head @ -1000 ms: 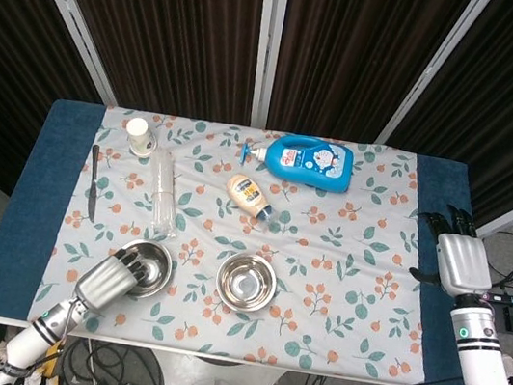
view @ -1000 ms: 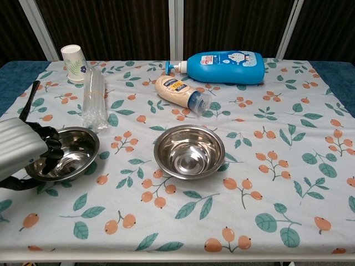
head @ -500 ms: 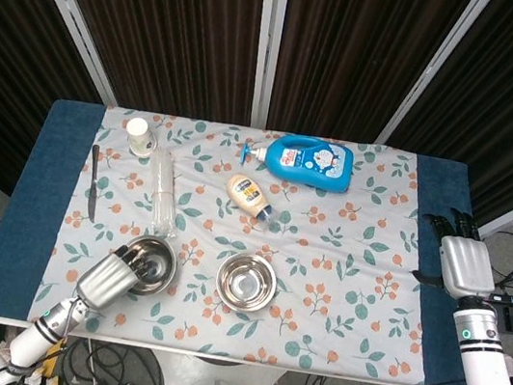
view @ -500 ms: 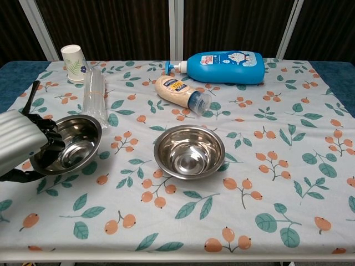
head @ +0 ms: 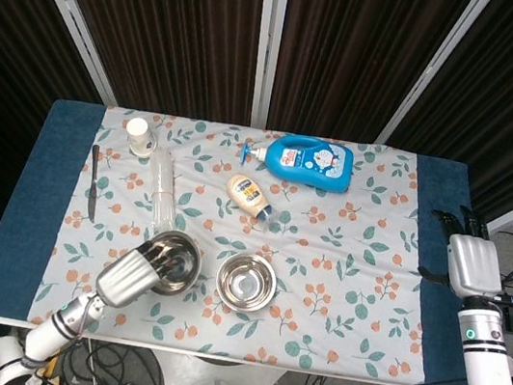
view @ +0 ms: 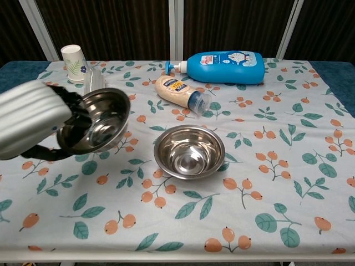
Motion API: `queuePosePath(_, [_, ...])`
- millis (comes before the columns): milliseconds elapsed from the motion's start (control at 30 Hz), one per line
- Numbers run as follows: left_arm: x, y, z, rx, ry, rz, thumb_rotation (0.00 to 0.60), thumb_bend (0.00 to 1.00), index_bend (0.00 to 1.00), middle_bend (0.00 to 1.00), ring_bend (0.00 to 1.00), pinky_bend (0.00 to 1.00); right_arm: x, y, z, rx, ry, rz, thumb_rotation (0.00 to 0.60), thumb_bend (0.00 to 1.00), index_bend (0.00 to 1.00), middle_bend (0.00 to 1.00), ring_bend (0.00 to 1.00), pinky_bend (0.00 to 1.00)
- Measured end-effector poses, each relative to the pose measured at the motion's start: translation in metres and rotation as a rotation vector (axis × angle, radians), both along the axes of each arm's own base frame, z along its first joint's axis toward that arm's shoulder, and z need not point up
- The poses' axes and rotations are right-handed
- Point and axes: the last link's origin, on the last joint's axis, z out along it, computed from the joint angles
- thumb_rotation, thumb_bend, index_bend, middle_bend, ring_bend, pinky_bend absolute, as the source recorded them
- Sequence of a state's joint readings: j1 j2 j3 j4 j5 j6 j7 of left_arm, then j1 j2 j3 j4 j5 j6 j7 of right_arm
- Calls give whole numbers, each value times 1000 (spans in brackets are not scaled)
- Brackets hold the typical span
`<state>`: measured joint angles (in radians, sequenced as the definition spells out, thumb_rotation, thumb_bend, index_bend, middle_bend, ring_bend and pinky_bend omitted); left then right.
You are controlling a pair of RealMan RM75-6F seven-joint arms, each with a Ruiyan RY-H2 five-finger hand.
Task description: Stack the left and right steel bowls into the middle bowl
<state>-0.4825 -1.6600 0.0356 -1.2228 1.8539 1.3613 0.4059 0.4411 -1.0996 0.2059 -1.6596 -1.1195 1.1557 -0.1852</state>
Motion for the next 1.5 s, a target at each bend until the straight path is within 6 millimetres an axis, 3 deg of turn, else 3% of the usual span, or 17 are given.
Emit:
queuePosePath(200, [53,27,-19,-46,31,-108,600,315,742,703,468,506,-4,0,9,-41,-15,-16,600,16,154,210,0,0])
queuePosePath(300, [76,31,-35,-82,21,-141,600,315,742,703,467,506,-7,-1,13,-49,-23,-26,600,16,150,210,0,0])
queuePosePath(567, [98,30,-63,-149,13,-176,600,316,742,703,468,505,-18,-3,20,-54,-25,-51,600,16,145,210,0,0])
queuePosePath(700, [95,31,-67,-149,21,-182,600,304,712,677,462,504,-21,-3,21,-53,-28,-58,600,16,145,210,0,0])
queuePosePath(900, [89,33,-65,-177,52,-180,600,222,464,499,354,466,-22,-2,21,-51,-28,-57,600,16,145,209,0,0])
queuePosePath(1067, [84,34,-56,-180,64,-167,600,211,425,480,347,459,-20,-2,20,-47,-29,-53,600,16,144,209,0,0])
queuePosePath(1300, [62,43,-19,-120,88,-93,600,208,432,480,348,458,-13,2,19,-41,-30,-35,600,16,144,209,0,0])
queuePosePath(1500, [6,47,29,7,66,161,600,183,410,420,300,437,-15,15,15,-33,-23,-26,600,16,144,202,0,0])
